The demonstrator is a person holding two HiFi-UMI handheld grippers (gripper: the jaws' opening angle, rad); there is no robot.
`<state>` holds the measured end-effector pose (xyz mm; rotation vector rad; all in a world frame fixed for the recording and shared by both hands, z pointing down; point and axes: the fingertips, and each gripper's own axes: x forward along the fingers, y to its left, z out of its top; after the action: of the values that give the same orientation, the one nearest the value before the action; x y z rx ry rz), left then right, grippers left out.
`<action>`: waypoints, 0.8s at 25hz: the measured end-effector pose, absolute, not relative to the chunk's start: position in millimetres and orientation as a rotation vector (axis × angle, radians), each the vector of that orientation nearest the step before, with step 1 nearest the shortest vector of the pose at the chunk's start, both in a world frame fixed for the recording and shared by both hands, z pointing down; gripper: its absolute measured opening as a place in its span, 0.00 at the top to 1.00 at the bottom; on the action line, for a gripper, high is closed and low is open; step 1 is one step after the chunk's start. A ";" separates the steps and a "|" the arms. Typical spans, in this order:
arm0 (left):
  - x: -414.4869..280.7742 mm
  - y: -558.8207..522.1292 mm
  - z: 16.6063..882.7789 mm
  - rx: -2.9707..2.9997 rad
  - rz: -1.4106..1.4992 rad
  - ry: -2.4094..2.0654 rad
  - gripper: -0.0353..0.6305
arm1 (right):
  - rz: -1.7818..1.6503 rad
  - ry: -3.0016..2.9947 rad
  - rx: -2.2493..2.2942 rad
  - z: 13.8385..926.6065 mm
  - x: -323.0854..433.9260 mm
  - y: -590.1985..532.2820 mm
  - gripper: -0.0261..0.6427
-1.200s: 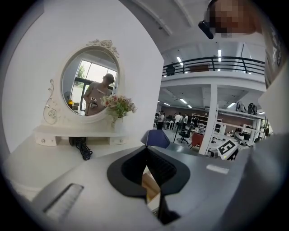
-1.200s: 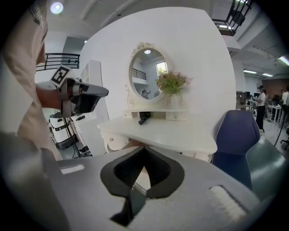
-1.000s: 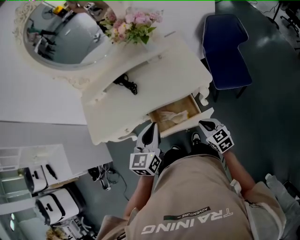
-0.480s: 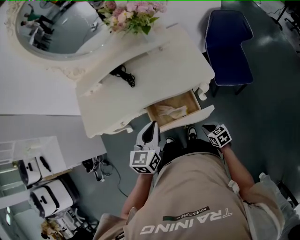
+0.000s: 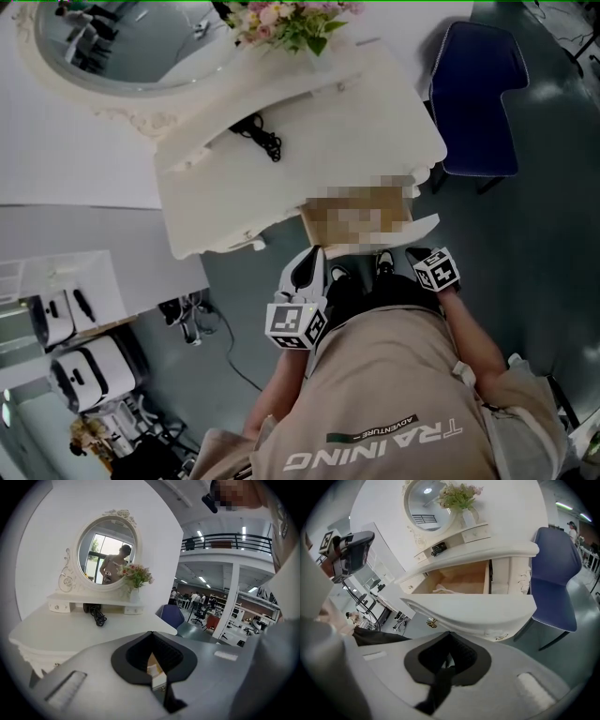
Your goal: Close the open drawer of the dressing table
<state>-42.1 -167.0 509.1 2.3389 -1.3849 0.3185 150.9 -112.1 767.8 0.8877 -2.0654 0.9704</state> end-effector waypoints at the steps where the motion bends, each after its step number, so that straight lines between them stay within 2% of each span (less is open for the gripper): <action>1: -41.7 -168.1 511.0 2.334 0.319 -1.387 0.92 | 0.969 -2.066 0.882 768.4 150.0 -114.8 0.96; 20: -48.6 -204.4 520.9 2.244 0.284 -1.417 0.92 | 0.981 -2.054 0.757 770.8 137.1 -152.3 0.96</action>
<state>-48.6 -204.4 520.9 2.2440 -1.4165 0.2843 137.1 -152.3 770.8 0.7573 -2.0540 0.9811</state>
